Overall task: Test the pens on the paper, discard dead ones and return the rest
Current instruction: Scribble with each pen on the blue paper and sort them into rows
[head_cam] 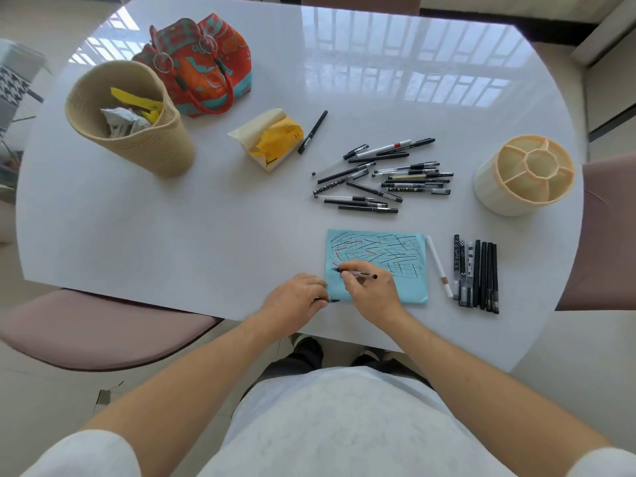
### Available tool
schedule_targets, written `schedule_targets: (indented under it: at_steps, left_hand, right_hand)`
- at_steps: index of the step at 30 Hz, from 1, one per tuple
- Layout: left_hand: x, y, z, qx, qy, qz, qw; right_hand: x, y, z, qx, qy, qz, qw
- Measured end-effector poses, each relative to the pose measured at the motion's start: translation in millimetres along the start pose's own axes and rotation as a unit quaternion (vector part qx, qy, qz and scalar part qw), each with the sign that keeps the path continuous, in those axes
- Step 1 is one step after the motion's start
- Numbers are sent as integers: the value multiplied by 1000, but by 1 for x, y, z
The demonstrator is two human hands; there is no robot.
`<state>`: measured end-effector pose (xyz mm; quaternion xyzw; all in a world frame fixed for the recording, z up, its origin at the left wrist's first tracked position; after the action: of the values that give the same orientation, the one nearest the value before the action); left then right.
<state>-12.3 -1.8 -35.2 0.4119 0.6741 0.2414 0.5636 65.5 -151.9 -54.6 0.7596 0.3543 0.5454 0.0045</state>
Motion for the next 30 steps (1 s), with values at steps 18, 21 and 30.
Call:
schedule_targets:
  at_steps: [18,21,30]
  left_hand:
    - [1,-4,9,-1,55,-28,998]
    - [-2,-5,10,8,55,-28,998]
    - [-7,11,19,-38,83,-63,994]
  right_hand:
    - [-8,45,-10,-56,-70,96,991]
    - [-7,44,-10,-48,-67,80,993]
    - [11,50,-11,-8,-59,237,970]
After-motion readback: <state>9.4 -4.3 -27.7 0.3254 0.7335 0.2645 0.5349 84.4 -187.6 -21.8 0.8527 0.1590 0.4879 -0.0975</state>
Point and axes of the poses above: each hand's wrist, its own z-axis towards the middle knuckle, its own y-axis out of the back of the hand, x = y × z, the point moved 6 cm from there along z, towards the middle knuckle, and after that the axes turned 3 degrees about -z, right-handed, at the moved point
